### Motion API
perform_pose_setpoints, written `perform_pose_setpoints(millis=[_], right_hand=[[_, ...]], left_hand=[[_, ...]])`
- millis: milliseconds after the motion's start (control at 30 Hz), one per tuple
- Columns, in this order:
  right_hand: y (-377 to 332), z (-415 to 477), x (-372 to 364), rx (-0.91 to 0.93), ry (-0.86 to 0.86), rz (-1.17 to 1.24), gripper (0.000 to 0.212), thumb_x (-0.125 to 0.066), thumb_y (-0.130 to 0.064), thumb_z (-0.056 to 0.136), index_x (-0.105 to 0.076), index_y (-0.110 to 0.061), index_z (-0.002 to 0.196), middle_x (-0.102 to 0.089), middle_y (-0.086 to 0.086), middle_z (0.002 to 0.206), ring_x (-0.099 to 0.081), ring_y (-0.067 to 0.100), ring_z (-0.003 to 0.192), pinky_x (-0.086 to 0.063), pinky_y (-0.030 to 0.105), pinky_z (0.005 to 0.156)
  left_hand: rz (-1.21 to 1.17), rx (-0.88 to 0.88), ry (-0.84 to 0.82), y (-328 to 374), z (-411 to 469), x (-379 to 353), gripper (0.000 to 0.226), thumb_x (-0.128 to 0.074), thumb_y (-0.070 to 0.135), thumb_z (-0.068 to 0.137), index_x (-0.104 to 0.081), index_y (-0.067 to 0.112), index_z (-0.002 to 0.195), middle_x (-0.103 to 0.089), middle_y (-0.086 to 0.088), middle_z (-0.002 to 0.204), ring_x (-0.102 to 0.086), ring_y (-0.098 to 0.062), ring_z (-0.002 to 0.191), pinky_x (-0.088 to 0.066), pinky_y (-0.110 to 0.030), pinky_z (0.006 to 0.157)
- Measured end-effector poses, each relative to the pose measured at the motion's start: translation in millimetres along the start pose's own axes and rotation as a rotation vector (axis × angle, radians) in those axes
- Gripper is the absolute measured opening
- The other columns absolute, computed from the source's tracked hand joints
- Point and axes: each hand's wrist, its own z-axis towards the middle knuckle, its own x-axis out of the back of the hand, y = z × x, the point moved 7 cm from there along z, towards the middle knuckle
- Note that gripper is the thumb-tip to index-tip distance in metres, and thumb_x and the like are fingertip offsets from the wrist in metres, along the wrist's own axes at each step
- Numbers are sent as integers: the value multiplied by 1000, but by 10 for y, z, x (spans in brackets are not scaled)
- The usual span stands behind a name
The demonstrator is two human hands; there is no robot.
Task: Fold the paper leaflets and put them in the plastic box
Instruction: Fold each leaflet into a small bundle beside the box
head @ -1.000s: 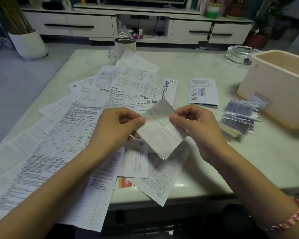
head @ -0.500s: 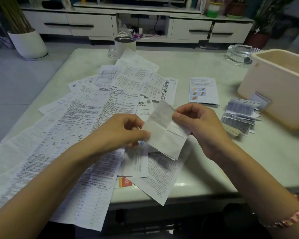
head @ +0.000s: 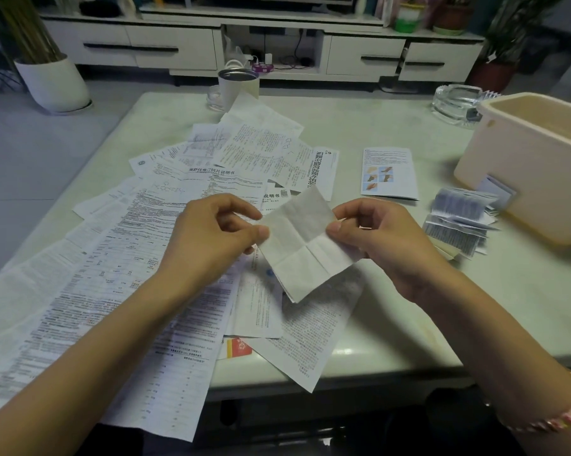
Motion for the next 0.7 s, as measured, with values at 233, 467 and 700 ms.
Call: perform_pose_setpoints(millis=[233,467,700], right_hand=[[-14,-54,-59,-22,-14,5,13,-61,2,85,-65,-7,78,-53,8,69,-50,2,46,-41,13,43],[30,-37,-52,-86,-12,169,15,-59,1,87,-63,-10,77,-57,10,77,-54,8,55,-46,17,47],[-14,-51,-108,-8,-74,100,34,-44,14,87,-58,-10,70,-52,6,71,-45,4,43,-42,16,43]], left_hand=[[-24,-88,225,44,-25,123,8,-64,17,86,-64,24,84,-68,7,76,-62,1,61,-47,-11,59],[-354,279,-152,-162,-152,-355,27,-65,20,84,-61,15,109,-72,1,80,-68,-15,70,-58,-27,57],[-522,356,-133,-136,-127,-294,32,-35,5,91,-64,2,77,-66,-6,64,-63,-18,57,-54,-29,51]])
